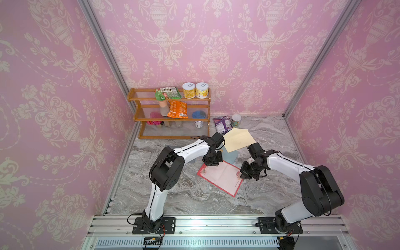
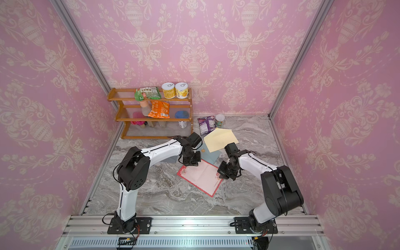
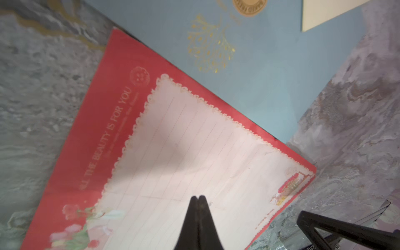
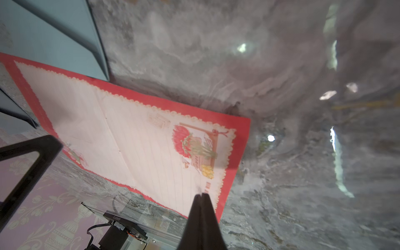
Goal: Fold the letter paper in half and place it into the envelope
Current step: Move the letter paper to the center of the board, then adjust the letter paper at the center of the board.
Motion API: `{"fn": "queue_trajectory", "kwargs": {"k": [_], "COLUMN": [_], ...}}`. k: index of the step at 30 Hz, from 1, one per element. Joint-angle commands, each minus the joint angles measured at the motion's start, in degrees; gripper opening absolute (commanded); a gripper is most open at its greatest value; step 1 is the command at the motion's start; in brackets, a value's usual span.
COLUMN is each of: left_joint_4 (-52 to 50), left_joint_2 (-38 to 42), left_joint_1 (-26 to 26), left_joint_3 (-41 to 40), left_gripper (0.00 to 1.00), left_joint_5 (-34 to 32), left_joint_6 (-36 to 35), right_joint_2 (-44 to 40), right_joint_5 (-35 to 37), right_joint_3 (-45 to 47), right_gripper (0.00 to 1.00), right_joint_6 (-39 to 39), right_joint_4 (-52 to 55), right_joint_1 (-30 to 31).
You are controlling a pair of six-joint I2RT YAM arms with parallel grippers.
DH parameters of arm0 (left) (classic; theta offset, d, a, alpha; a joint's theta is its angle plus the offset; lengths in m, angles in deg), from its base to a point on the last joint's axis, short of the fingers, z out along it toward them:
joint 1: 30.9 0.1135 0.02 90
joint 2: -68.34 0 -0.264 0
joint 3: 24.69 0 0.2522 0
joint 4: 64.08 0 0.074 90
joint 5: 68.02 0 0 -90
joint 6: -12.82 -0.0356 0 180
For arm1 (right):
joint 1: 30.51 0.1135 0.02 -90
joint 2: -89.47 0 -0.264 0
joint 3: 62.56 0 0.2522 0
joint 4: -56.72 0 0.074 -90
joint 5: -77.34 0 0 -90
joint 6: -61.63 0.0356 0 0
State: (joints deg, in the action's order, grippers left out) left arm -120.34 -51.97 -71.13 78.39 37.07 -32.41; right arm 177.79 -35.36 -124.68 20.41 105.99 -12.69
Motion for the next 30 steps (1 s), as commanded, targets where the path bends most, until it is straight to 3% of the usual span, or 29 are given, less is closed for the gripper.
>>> {"fn": "queue_trajectory", "kwargs": {"k": [1,9,24,30], "left_joint_4": [0.2,0.88,-3.46,-6.54], "left_joint_2": [-2.68,-2.07,6.8,10.26], "left_joint_1": [-0.03,-0.07,-1.07,-1.24], "left_joint_3": [0.89,-3.09,-16.29,-14.45], "left_gripper": [0.0,0.0,0.0,0.0], "left_joint_5": [1.35,0.9,4.51,1.63], "left_joint_6": [-2.74,-2.16,-4.81,-5.78], "right_joint_2": [1.51,6.59,13.73,12.45], "right_joint_5": [0.04,1.82,6.52,6.45], "right_joint_3": [0.5,-2.0,-14.21,-17.27], "right_gripper": [0.0,0.0,0.0,0.0], "right_joint_6": [0.61,-1.32,-6.64,-8.01], "right_joint_4": [-0.97,0.0,6.16,8.09], "right_joint_1": [0.45,0.08,-1.21,-1.17]}}
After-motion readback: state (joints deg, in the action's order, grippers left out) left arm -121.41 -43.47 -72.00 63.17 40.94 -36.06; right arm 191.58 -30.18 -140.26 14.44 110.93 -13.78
